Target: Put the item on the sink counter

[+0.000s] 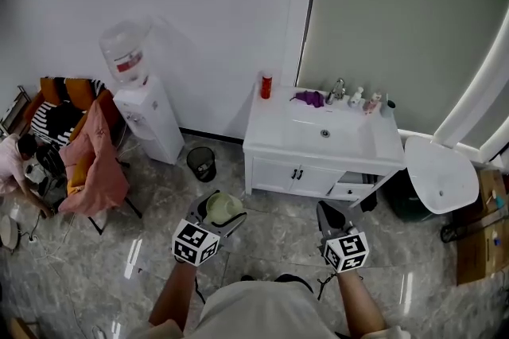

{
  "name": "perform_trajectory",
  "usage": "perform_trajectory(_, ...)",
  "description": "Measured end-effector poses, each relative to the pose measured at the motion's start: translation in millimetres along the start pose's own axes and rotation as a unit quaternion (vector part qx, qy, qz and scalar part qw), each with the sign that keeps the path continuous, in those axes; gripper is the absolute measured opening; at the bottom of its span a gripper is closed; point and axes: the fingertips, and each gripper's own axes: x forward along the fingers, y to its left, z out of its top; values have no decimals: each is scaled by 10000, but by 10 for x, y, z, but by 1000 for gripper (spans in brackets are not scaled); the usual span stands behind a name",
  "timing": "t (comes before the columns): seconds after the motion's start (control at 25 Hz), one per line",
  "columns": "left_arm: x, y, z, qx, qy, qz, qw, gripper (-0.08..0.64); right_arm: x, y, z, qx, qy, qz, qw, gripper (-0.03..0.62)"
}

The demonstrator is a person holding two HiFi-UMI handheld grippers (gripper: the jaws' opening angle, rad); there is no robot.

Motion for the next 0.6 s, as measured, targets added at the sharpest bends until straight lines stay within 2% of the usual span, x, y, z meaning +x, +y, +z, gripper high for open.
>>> perform_trajectory(0.2, 46, 185, 9, 53, 54, -64, 10000, 395, 139, 3, 3, 82, 44, -102, 9999, 11)
perform_trajectory(0.6, 447, 467, 30, -10, 186, -32, 9998, 394, 655, -236, 9, 53, 153, 96, 9998, 10)
